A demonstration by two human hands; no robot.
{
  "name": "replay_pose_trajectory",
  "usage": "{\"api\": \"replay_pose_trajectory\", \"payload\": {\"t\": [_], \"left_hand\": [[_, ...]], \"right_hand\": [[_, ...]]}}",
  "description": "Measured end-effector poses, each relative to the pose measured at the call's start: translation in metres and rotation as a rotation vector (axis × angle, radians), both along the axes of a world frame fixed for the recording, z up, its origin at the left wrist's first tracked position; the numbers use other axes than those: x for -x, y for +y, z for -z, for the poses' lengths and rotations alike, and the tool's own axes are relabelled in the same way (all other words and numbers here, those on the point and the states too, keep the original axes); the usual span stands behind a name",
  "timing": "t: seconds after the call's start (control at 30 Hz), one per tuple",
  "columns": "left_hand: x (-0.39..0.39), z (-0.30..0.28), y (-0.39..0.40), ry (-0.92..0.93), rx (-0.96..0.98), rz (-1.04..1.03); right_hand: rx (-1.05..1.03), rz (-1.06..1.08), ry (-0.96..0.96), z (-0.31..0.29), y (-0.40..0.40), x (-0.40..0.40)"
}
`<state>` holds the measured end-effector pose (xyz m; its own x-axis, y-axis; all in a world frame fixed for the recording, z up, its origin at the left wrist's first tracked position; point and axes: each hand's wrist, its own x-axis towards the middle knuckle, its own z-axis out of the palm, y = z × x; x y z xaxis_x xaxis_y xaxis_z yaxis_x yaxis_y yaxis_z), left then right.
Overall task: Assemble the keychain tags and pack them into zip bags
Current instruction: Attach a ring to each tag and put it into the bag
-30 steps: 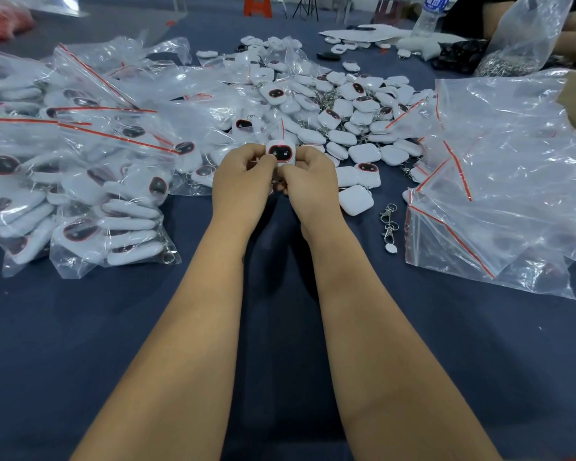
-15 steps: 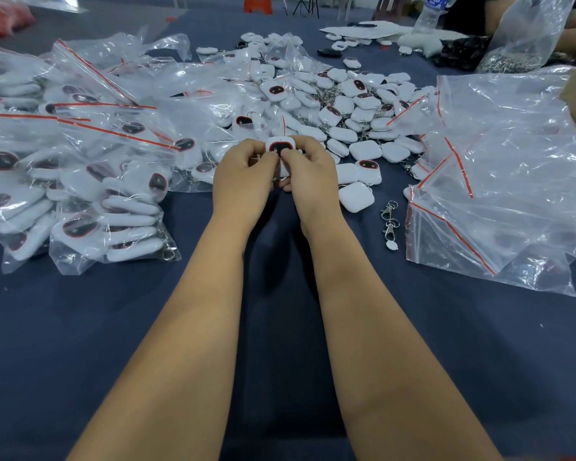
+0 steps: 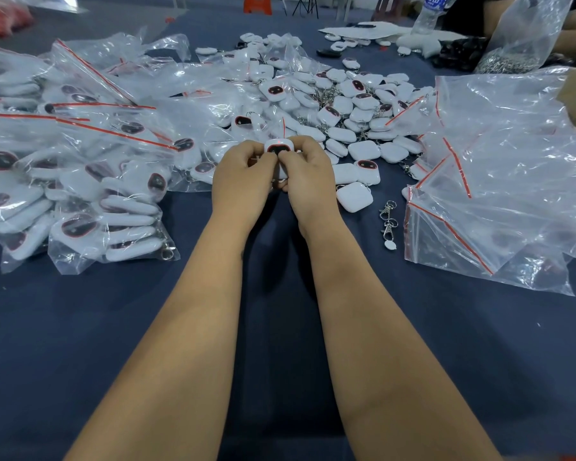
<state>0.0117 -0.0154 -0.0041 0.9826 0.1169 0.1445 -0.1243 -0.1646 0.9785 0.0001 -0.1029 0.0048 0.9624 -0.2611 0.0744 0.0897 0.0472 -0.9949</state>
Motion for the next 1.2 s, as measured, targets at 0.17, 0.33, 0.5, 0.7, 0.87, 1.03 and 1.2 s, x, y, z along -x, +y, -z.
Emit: {"api": "replay_pose_trajectory", "payload": {"t": [0.17, 0.33, 0.5, 0.7, 0.87, 1.03, 1.2], "left_hand": [[0.0013, -0.0006, -0.0001, -0.014, 0.029, -0.007], [0.0, 0.0003, 0.0003, 0.006, 0.014, -0.027], [-0.0015, -0.0004, 0.0007, 0.012, -0.06, -0.017], [0.0011, -0.0025, -0.0006, 0.005, -0.079, -0.04], [0.0022, -0.0035, -0.0005, 0.01, -0.065, -0.053], [0.003, -0.0027, -0.0008, 0.004, 0.064, -0.046], [0.0022, -0.0006, 0.001, -0.055, -0.055, -0.1]], "right_hand": [[-0.003, 0.034, 0.023, -0.0016, -0.0001, 0.0006], [0.02, 0.021, 0.032, -0.0021, 0.0001, 0.0013], [0.061, 0.022, 0.05, -0.0027, 0.0005, 0.0016], [0.054, 0.028, 0.045, -0.0038, -0.0001, 0.0031], [0.052, 0.035, 0.053, -0.0049, 0.0008, 0.0044], [0.011, 0.047, 0.04, -0.0041, 0.002, 0.0048], [-0.05, 0.16, -0.044, -0.0041, -0.0001, 0.0045]]}}
